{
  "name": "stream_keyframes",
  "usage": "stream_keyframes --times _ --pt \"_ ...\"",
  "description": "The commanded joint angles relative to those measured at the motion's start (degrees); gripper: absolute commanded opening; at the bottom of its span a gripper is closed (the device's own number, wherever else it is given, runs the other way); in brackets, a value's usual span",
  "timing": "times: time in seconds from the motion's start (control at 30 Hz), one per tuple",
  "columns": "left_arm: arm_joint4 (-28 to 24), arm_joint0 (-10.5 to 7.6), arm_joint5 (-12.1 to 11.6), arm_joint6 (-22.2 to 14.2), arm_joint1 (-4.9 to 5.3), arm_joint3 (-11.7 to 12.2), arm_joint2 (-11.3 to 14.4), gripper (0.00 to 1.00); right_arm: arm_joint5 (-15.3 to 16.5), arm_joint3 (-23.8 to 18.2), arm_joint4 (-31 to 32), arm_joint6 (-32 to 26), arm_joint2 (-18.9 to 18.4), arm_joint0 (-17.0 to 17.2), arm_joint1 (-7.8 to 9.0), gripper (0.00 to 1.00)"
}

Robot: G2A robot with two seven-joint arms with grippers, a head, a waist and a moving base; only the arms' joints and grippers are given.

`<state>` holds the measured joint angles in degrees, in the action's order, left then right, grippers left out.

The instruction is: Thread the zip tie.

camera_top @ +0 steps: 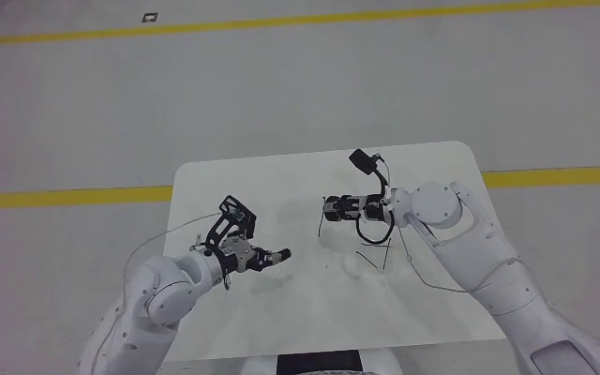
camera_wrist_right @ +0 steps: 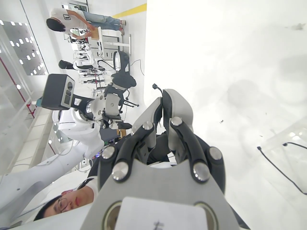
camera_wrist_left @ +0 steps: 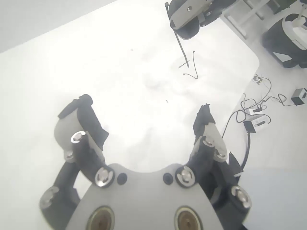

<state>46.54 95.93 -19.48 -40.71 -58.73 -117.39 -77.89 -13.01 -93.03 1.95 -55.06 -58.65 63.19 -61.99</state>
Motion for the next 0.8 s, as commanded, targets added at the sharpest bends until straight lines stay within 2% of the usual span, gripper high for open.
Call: stream_keyframes --times 0.0,0.1,0.17,0.3,0.37,0.57,0.7,0.73,0.77 --pt "0.02 0.0 0.0 -0.01 0.0 0.0 0.0 1.0 0.0 0.0 0.0 0.0 0.0 0.0 0.0 0.0" --pt "1.81 -0.87 0.0 0.49 0.24 -0.55 2.56 1.0 -0.27 0.27 -1.6 0.48 -0.03 0.49 -0.11 0.0" --pt "5.51 -2.07 0.0 0.82 0.77 -0.56 4.16 1.0 -1.97 0.79 -3.04 0.19 -0.02 0.1 -0.24 0.0" --pt "10.83 -3.28 0.0 3.94 2.03 0.37 6.83 1.0 -5.28 1.87 -7.07 0.19 0.13 -1.0 -0.7 0.0" --pt "14.97 -3.76 0.0 5.9 2.97 0.55 8.62 1.0 -6.47 2.55 -8.71 0.78 0.26 -1.5 -0.94 0.0" --pt "26.79 -5.3 0.0 12.85 6.25 0.77 13.43 1.0 -6.47 6.91 -12.08 0.89 1.6 -3.53 -1.47 0.0" --pt "31.04 -5.67 0.0 16.95 8.34 0.38 15.9 1.0 -6.47 9.77 -14.39 1.57 3.08 -4.95 -1.83 0.0" --pt "31.94 -5.82 0.0 16.93 8.85 0.28 16.68 1.0 -6.47 10.37 -15.28 1.77 3.47 -5.22 -1.93 0.0" --pt "31.94 -5.82 0.0 16.93 8.85 0.28 16.68 1.0 -6.47 10.64 -15.64 2.2 3.82 -5.61 -2.0 0.0"
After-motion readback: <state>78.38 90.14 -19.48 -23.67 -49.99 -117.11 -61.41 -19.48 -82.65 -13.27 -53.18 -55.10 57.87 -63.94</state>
